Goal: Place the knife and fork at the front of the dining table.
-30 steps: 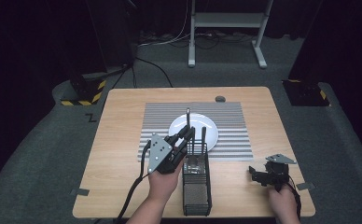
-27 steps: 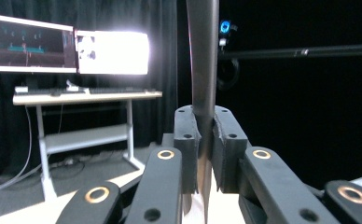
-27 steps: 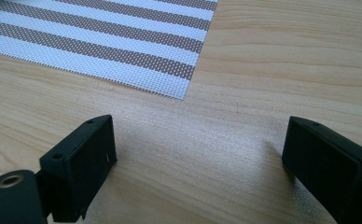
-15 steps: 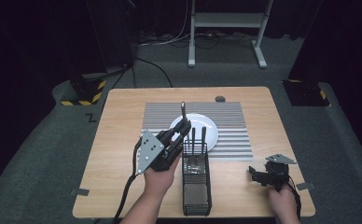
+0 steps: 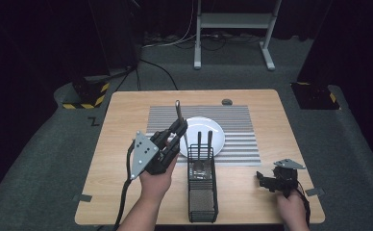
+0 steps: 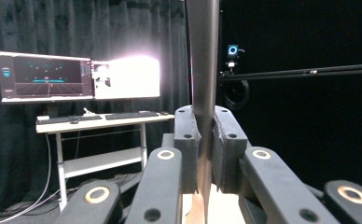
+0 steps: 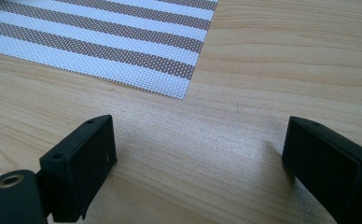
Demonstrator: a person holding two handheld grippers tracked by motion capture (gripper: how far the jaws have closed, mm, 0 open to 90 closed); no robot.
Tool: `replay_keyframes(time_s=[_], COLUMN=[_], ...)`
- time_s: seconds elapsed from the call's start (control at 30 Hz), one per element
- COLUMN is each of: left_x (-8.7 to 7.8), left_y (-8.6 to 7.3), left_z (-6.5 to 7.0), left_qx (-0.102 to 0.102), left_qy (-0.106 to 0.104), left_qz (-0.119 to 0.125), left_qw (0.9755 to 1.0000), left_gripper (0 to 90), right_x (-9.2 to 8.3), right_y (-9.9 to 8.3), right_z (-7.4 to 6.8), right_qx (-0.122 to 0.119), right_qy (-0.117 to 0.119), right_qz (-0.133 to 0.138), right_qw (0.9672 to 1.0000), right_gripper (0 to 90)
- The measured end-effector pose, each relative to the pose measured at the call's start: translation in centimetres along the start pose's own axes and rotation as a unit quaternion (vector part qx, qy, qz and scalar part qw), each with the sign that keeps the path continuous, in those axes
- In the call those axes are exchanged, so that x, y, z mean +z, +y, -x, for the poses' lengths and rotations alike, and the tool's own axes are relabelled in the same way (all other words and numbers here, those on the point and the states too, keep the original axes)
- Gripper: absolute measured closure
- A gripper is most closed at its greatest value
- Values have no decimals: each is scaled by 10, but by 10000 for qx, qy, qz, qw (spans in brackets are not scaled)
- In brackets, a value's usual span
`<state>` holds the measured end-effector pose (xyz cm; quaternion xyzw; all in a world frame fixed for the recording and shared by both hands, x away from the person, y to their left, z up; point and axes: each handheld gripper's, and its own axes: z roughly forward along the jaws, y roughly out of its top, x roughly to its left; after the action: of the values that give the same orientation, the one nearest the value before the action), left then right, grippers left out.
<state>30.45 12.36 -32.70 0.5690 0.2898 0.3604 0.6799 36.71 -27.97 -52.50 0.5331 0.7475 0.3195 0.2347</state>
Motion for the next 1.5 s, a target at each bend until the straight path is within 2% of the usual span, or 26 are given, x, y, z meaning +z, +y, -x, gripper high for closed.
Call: replay_keyframes(time_s=[0.3,0.6,0.83,0.93,0.97,1.13,1.17,1.5], left_x=[-8,-12,-14,-16,-16,-17,-17,-17], left_y=[-8,-26,-32,-36,-38,-46,-50,-63], left_z=[-14,-29,-39,-45,-49,-57,-60,-71], left_qx=[-3,-150,-224,-238,-302,-301,-337,-442], left_qy=[181,349,464,556,619,719,771,912], left_qz=[-132,-420,-538,-597,-631,-731,-817,-1015], left_qw=[9997,9984,9972,9964,9956,9943,9931,9897], left_gripper=[816,816,816,816,816,816,816,816], right_x=[0,0,0,0,0,0,0,0], right_y=[0,0,0,0,0,0,0,0], right_z=[0,0,0,0,0,0,0,0], right_qx=[-1,-5,-1,0,2,5,2,2], right_qy=[-1,3,-1,-1,0,-1,-1,0], right_qz=[0,-3,-3,-4,-3,-3,-4,-2], right_qw=[10000,10000,10000,10000,10000,10000,10000,10000], right_gripper=[95,95,94,95,95,95,95,95])
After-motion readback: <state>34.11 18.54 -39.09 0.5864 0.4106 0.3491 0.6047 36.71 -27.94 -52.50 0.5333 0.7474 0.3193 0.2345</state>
